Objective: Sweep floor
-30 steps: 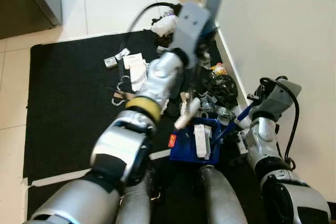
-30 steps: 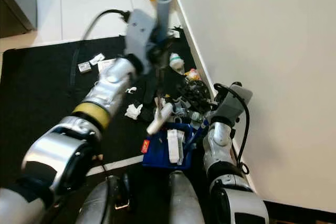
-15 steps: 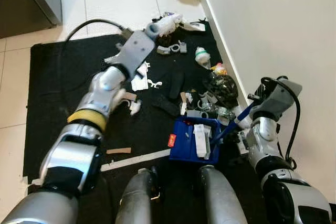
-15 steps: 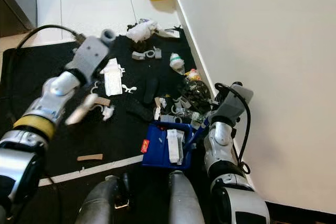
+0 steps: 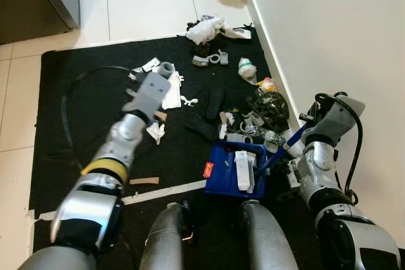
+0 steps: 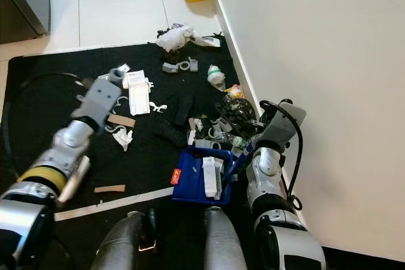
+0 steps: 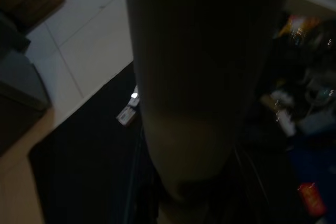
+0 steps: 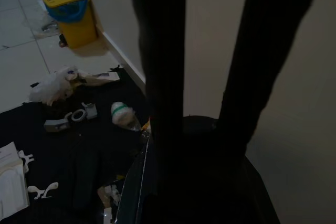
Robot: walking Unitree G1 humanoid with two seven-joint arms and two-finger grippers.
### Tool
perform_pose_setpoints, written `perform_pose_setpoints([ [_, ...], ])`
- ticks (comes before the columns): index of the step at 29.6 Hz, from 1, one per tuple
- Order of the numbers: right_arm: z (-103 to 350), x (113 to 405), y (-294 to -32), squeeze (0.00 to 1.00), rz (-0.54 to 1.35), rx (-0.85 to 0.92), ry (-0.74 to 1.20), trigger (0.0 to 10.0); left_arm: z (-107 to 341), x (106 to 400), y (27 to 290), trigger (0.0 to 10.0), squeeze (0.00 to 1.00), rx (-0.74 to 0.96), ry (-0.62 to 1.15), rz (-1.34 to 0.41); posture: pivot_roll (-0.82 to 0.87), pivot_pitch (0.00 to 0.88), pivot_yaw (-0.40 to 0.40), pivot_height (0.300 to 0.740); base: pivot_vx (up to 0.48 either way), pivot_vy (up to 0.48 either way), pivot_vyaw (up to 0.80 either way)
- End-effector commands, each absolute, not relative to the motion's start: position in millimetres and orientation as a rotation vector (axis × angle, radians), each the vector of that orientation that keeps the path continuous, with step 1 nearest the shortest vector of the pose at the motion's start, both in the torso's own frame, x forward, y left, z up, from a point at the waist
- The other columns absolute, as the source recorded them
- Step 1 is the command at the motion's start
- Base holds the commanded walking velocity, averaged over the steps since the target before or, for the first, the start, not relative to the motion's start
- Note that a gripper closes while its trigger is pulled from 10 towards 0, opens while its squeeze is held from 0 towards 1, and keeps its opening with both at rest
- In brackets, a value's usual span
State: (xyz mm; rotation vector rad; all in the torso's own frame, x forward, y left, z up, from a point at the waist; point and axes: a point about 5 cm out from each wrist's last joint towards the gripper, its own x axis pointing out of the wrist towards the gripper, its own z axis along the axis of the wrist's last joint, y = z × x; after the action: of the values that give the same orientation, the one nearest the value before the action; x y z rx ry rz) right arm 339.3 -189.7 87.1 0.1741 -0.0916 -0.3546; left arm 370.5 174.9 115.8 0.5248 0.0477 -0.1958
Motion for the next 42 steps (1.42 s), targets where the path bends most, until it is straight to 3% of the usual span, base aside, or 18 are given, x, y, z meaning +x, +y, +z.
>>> perform_pose_setpoints([
  [1, 63.8, 328.6, -186.0, 0.0, -0.357, 0.199, 0.012, 10.0, 103.9, 366.8, 162.9, 10.0, 0.0, 0.469, 0.072, -0.177, -0.04, 0.29, -0.024, 0.74, 0.0, 0.0, 0.0],
  [12, 63.8, 327.2, -189.7, 0.0, -0.362, 0.191, 0.005, 10.0, 109.1, 371.1, 103.9, 10.0, 0.0, 0.293, 0.031, -0.115, -0.05, 0.288, -0.018, 0.74, 0.0, 0.0, 0.0],
  [22, 64.1, 327.0, -186.7, 0.0, -0.35, 0.187, -0.003, 10.0, 156.0, 375.2, 22.3, 10.0, 0.0, 0.137, -0.096, -0.263, -0.06, 0.285, -0.012, 0.74, 0.0, 0.0, 0.0],
  [26, 64.0, 326.8, -186.3, 0.0, -0.351, 0.188, -0.005, 10.0, 177.9, 376.6, 6.8, 10.0, 0.0, 0.065, -0.159, -0.29, -0.06, 0.283, -0.009, 0.74, 0.0, 0.0, 0.0],
  [30, 64.1, 326.9, -187.2, 0.0, -0.352, 0.187, -0.004, 10.0, 203.2, 380.0, -1.3, 10.0, 0.0, 0.004, -0.229, -0.311, -0.05, 0.284, -0.011, 0.74, 0.0, 0.0, 0.0],
  [42, 66.1, 330.2, -183.1, 0.0, -0.338, 0.194, 0.001, 10.0, 266.3, 390.6, 18.4, 10.0, 0.0, -0.1, -0.432, -0.343, -0.03, 0.273, -0.021, 0.74, 0.0, 0.0, 0.0],
])
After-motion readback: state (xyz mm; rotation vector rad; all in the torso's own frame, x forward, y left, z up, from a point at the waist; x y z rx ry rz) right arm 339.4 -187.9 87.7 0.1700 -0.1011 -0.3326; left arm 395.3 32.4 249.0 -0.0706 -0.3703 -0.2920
